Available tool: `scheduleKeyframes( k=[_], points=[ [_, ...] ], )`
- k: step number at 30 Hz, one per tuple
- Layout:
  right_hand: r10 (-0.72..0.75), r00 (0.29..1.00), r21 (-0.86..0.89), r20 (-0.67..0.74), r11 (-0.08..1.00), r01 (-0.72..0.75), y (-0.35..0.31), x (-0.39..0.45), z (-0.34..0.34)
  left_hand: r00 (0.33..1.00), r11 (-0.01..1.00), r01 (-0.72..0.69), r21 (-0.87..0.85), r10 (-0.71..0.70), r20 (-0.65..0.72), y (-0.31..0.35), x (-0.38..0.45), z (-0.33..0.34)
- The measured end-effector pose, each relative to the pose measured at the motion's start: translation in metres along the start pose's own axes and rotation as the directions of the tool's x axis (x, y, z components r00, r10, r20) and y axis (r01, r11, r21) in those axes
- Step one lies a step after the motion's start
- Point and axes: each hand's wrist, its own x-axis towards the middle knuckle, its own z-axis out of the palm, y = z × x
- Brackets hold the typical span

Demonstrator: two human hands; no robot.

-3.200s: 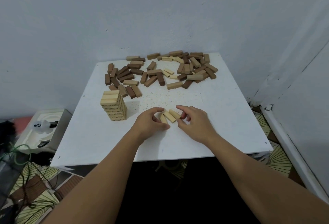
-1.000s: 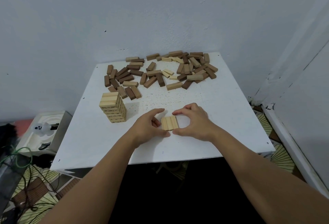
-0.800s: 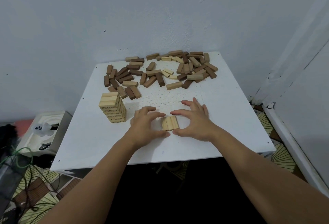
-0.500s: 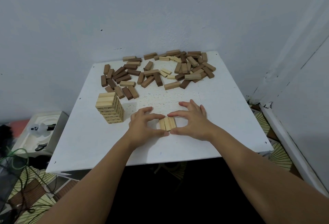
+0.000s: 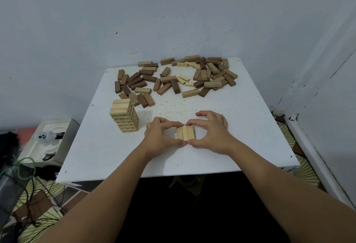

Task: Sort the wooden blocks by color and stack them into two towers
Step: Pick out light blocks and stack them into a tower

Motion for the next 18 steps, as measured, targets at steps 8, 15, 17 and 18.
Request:
scheduleKeyframes(
  k=[8,15,17,18],
  points=[
    [-0.075,0.991,0.101,-0.113,0.991,0.086,-0.025,0.012,-0.027,0.969,0.958,-0.199,0.204,0.224,-0.105,0.038,0.002,-0.033],
    [-0.184,0.962,0.138,-0.201,0.967,0.214,-0.079,0.045,-0.047,0.941,0.902,-0.215,0.375,0.294,-0.169,0.066,0.007,-0.102],
    [-0.222,0.954,0.122,-0.204,0.961,0.249,-0.097,0.055,-0.045,0.944,0.905,-0.197,0.377,0.279,-0.176,0.062,0.005,-0.124],
    [-0.237,0.950,0.110,-0.201,0.959,0.262,-0.105,0.061,-0.043,0.946,0.911,-0.186,0.369,0.267,-0.183,0.060,0.002,-0.135]
  ],
)
